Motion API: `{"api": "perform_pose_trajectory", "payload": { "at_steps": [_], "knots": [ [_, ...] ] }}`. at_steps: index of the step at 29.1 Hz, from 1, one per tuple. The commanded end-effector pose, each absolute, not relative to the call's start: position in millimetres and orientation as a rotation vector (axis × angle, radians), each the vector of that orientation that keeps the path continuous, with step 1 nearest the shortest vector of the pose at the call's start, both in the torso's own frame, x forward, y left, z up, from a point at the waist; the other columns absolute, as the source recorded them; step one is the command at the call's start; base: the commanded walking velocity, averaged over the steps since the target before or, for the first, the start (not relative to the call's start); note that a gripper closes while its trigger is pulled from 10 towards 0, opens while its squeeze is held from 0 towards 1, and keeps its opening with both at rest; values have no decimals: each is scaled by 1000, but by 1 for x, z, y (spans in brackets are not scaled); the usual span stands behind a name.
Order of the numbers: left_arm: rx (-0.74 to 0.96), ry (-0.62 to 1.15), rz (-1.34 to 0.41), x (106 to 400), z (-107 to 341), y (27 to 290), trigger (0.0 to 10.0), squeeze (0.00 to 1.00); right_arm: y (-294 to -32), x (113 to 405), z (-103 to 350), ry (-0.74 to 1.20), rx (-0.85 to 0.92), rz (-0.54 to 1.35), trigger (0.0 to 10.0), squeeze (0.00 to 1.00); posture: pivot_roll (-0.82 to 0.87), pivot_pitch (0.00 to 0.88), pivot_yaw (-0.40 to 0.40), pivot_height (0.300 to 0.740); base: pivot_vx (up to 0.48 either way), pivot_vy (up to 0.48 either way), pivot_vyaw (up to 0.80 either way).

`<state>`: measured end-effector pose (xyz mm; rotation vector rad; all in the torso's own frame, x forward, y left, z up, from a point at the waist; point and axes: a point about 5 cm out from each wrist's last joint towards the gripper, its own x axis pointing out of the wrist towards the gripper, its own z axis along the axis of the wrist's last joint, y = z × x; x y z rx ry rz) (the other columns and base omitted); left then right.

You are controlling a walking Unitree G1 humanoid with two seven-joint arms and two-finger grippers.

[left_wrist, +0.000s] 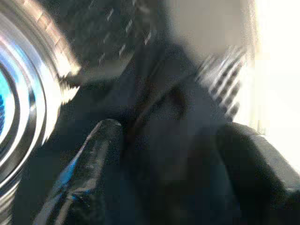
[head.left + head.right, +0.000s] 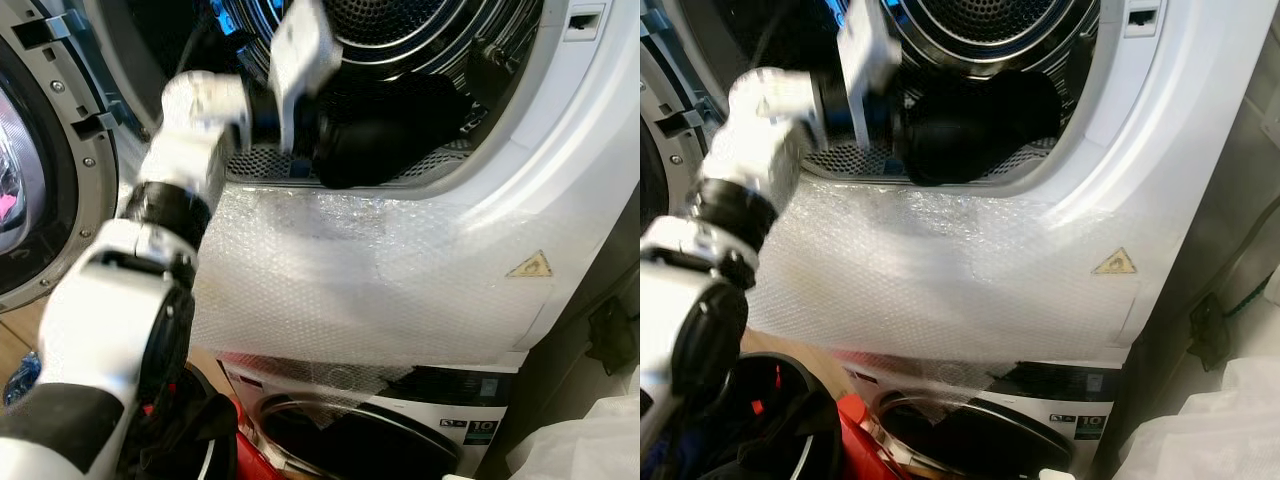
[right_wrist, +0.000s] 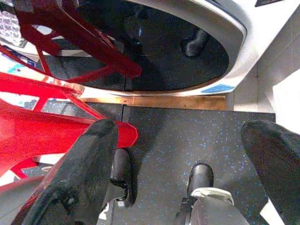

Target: Clothes washing

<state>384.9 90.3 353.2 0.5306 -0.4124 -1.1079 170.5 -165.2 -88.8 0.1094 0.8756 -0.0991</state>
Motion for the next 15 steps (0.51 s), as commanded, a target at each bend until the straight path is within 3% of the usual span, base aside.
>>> {"api": "perform_pose_trajectory", "payload": {
  "at_steps": [1,5,11,15],
  "knots": [
    [606,-436,-994,384,364,98,10000,1000,-159,171,-90,891,119,-85,10000,0,80,0,119,740,0,0,0],
    [568,-427,-937,381,342,95,10000,1000,-155,174,-89,890,118,-70,10000,0,96,0,109,740,0,0,0],
    [435,-484,-878,372,347,80,10000,1000,-154,178,-87,882,119,-61,10000,0,112,0,102,740,0,0,0],
    [232,-556,-828,358,351,57,10000,1000,-155,179,-86,879,118,-62,10000,0,111,0,107,740,0,0,0]
  ]
}}
